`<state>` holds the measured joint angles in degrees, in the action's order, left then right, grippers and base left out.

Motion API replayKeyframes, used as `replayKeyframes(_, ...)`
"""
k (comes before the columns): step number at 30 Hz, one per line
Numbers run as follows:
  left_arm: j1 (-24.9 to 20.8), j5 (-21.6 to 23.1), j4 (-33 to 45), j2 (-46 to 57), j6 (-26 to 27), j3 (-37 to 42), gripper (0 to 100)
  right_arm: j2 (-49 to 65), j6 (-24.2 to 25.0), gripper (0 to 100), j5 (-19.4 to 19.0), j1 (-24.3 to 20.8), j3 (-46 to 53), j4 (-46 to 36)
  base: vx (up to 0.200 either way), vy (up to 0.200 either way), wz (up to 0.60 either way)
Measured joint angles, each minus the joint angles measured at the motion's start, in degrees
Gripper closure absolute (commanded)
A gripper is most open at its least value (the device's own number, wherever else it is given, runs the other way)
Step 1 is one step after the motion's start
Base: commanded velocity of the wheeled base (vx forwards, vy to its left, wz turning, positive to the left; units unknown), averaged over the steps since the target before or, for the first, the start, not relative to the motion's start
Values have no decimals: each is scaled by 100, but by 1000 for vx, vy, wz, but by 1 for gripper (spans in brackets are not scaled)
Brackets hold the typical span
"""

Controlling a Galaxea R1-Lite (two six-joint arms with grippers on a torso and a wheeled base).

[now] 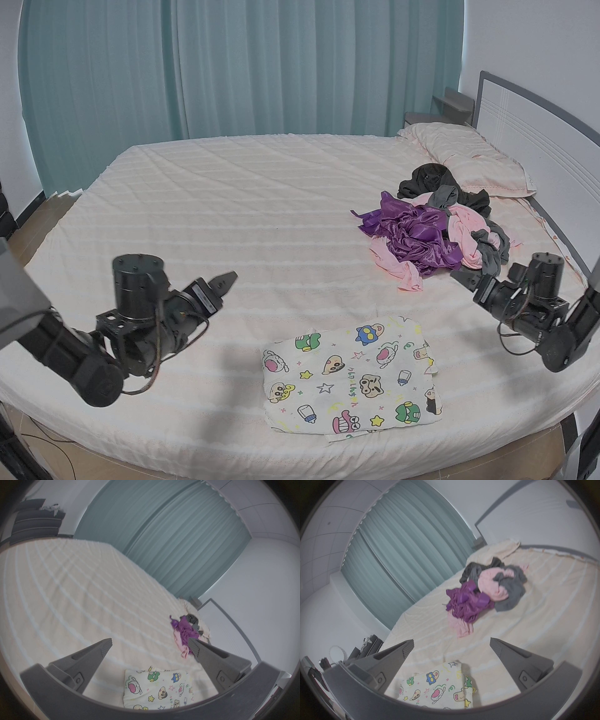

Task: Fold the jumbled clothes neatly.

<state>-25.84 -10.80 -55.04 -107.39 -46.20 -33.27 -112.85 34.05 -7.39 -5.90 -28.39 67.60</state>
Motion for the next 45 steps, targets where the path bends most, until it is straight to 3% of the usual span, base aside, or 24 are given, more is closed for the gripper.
replayKeyframes(14,995,-283,677,3106,1262,1131,0,3746,-784,0,74,496,2002,-347,0,0,0)
replayKeyframes(18,1220,-452,851,3997,1665,1593,0,4899,-936,0,77,550,2343,-1152,0,0,0)
replayKeyframes(24,1392,-644,1246,5207,2042,2197,0,6561,-1158,0,69,572,2556,-3057,0,0,0)
replayKeyframes(31,1498,-903,2314,6557,2235,2533,0,8349,-1353,0,50,513,2572,-5146,0,0,0)
replayKeyframes(37,1675,-1037,3600,7837,2538,2644,0,9427,-1420,0,41,406,2564,-6117,0,0,0)
replayKeyframes(45,2328,-1112,4992,9414,3578,2760,0,10375,-1523,0,6,430,2548,-6912,0,0,0)
